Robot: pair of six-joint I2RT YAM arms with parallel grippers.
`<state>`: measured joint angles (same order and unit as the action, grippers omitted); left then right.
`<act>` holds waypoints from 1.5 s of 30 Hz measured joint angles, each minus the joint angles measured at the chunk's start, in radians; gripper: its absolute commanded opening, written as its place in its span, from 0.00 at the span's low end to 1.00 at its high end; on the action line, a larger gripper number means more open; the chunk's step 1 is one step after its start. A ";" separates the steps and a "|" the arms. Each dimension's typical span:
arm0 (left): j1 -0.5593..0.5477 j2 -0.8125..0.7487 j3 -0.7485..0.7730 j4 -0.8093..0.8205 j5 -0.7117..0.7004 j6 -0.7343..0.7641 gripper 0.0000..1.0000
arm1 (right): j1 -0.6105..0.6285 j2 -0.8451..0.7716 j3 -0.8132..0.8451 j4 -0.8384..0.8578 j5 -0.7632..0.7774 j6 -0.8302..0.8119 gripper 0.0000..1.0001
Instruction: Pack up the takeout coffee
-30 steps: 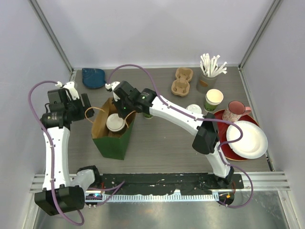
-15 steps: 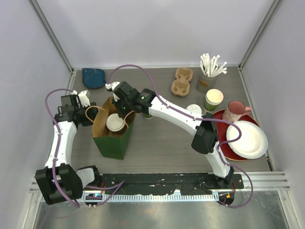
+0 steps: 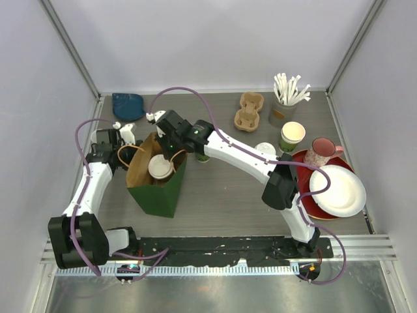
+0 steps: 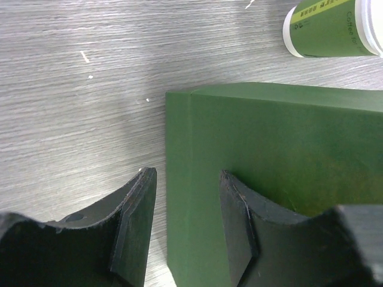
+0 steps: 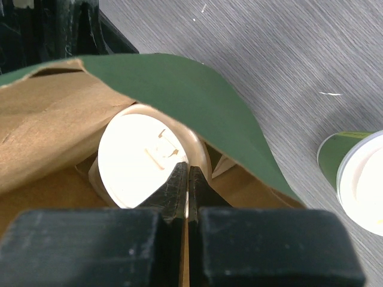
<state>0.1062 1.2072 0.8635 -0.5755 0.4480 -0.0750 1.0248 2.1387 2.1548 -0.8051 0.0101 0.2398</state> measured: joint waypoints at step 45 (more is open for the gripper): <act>-0.081 -0.066 0.300 -0.238 -0.228 0.129 0.89 | -0.022 0.000 0.001 -0.002 0.005 0.006 0.01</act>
<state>0.0254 1.1412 1.1633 -0.8139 0.2203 0.0540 1.0031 2.1387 2.1559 -0.8066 0.0151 0.2459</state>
